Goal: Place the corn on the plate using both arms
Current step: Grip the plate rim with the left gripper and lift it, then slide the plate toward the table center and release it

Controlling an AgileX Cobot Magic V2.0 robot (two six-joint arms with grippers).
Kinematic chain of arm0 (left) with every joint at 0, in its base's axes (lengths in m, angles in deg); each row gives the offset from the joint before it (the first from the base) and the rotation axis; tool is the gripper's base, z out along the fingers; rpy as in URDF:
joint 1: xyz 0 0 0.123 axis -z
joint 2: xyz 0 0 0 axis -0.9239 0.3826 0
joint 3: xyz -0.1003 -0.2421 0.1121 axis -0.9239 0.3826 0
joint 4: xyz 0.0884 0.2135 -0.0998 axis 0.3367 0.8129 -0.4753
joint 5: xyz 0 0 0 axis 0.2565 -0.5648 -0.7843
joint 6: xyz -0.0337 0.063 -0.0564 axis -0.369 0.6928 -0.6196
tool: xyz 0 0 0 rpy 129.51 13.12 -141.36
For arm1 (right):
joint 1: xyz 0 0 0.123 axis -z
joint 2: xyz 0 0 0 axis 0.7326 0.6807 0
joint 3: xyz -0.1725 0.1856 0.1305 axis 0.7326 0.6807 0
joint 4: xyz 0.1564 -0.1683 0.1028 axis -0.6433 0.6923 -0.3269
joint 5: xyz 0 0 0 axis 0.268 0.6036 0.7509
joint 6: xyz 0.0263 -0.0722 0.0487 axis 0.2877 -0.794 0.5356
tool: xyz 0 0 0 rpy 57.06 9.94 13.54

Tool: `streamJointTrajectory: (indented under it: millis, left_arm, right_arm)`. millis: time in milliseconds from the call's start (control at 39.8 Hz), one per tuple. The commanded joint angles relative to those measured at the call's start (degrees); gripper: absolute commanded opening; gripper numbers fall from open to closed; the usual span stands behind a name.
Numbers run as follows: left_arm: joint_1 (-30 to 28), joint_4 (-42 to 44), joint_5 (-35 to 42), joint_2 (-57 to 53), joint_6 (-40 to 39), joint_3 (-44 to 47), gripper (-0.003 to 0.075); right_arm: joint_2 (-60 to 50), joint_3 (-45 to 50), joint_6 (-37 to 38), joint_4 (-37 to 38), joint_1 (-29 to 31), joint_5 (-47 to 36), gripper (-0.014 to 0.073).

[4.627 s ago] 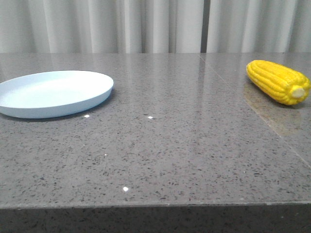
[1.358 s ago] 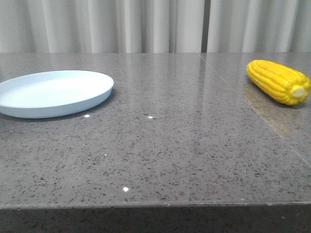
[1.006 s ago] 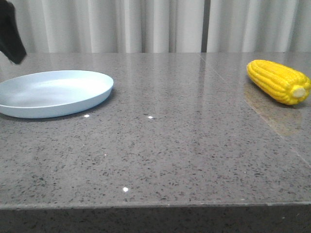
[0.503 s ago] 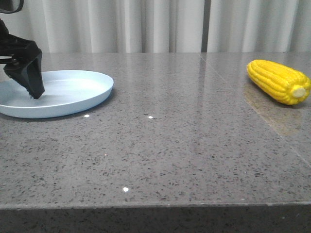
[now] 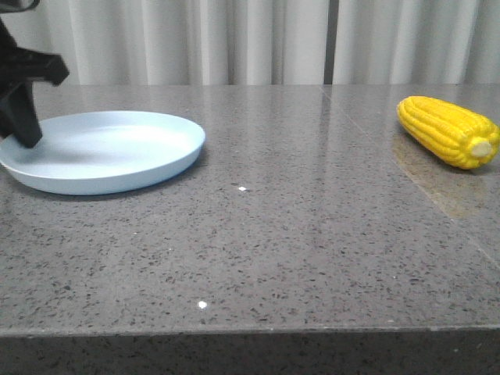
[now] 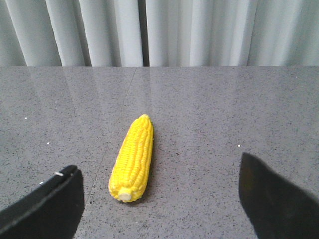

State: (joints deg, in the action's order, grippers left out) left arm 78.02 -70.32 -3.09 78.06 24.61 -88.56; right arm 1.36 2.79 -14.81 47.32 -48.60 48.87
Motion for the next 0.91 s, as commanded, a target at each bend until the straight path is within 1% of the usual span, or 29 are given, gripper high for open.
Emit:
streamJointTrajectory:
  millis: [0, 50, 126, 201, 302, 402, 553, 704, 754, 880]
  left_arm:
    - [0.44, -5.93, 0.82, -2.21, -0.08, -5.23, -0.002]
    - [0.54, -11.04, 0.25, -2.21, -0.08, -7.34, -0.002]
    - [1.33, -15.52, -0.61, -2.21, 0.02, -9.85, -0.002]
    - [3.36, -17.94, -0.35, -2.21, 0.02, -11.29, -0.002]
    - [7.31, -18.32, 1.68, -1.74, 0.02, -11.42, -0.002]
    - [9.71, -18.32, 2.05, 0.04, 0.02, -11.42, -0.002]
    - [10.13, -18.68, 1.39, 3.73, -0.08, -11.42, -0.002]
    - [10.01, -18.07, 1.49, 4.93, -0.08, -11.2, -0.0013]
    - [10.01, -18.07, 1.49, 4.93, -0.08, -11.2, 0.0016]
    - [10.01, -17.93, 0.81, 4.97, -0.08, -11.2, 0.0155]
  right_arm:
    - [0.88, -2.16, -0.63, 0.4, 0.14, -4.78, 0.0651]
    - [0.88, -2.16, -0.63, 0.4, 0.14, -4.78, 0.0651]
    - [0.88, -2.16, -0.63, 0.4, 0.14, -4.78, 0.0651]
    - [0.88, -2.16, -0.63, 0.4, 0.14, -4.78, 0.0651]
    - [0.88, -2.16, -0.63, 0.4, 0.14, -4.78, 0.0651]
    - [0.88, -2.16, -0.63, 0.4, 0.14, -4.78, 0.0651]
    - [0.88, -2.16, -0.63, 0.4, 0.14, -4.78, 0.0651]
    - [0.88, -2.16, -0.63, 0.4, 0.14, -4.78, 0.0651]
    - [0.88, -2.16, -0.63, 0.4, 0.14, -4.78, 0.0651]
    - [0.88, -2.16, -0.63, 0.4, 0.14, -4.78, 0.0651]
